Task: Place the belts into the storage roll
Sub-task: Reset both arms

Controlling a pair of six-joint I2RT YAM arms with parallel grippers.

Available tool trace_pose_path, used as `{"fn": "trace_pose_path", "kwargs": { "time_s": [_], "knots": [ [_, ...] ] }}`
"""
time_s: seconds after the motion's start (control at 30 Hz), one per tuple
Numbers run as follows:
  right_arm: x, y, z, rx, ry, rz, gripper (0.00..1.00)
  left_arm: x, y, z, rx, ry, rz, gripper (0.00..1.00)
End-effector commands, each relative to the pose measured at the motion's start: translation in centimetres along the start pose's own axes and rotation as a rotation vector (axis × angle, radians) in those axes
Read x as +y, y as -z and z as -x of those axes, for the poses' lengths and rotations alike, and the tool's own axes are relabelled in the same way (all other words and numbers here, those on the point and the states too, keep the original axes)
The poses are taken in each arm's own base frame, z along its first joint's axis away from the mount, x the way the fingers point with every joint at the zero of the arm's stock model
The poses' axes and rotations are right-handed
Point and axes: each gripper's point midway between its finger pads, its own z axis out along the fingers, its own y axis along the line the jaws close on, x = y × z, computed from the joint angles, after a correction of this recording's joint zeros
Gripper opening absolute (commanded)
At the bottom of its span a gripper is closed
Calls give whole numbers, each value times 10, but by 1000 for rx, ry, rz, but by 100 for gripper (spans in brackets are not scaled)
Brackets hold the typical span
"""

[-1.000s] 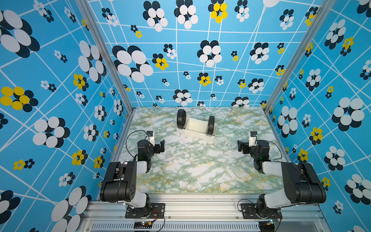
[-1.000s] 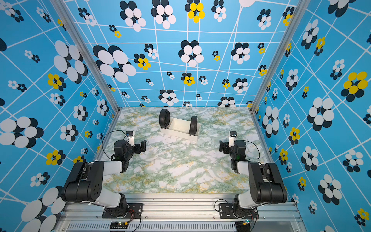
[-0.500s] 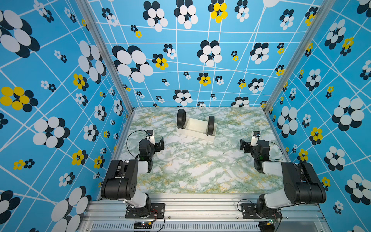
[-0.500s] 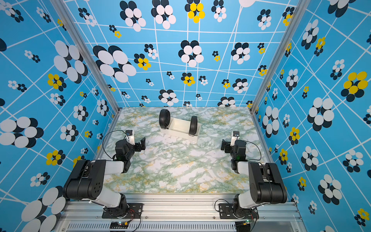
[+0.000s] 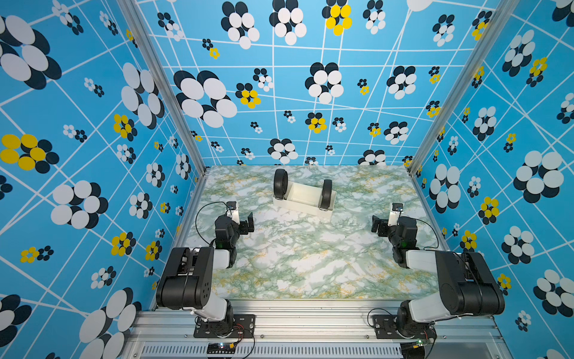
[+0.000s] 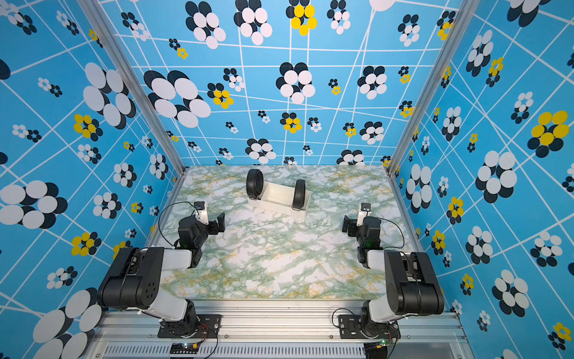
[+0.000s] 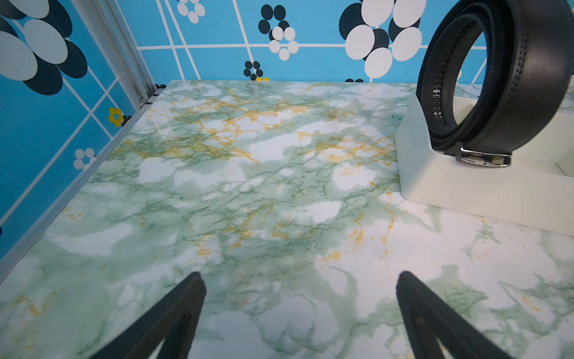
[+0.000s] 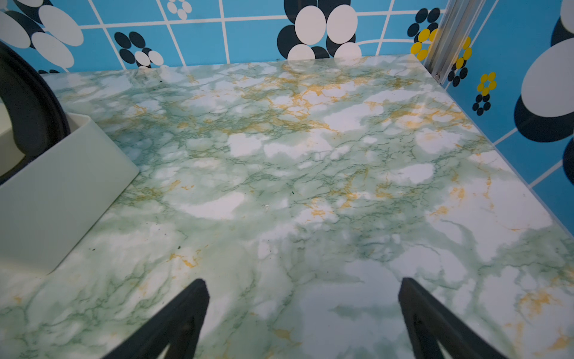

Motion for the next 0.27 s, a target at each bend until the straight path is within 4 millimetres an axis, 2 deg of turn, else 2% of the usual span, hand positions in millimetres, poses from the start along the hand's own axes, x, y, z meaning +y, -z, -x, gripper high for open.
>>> {"fn": "trace_pose_path", "kwargs": {
  "time_s": [0.0,0.23],
  "knots": [
    [-1,-3,5,-9,-11,-14,99,1,1,-5,5,-7,9,99],
    [0,-4,6,-10,-10,-13,99,1,1,-5,6,-6,9,99]
  ]
}}
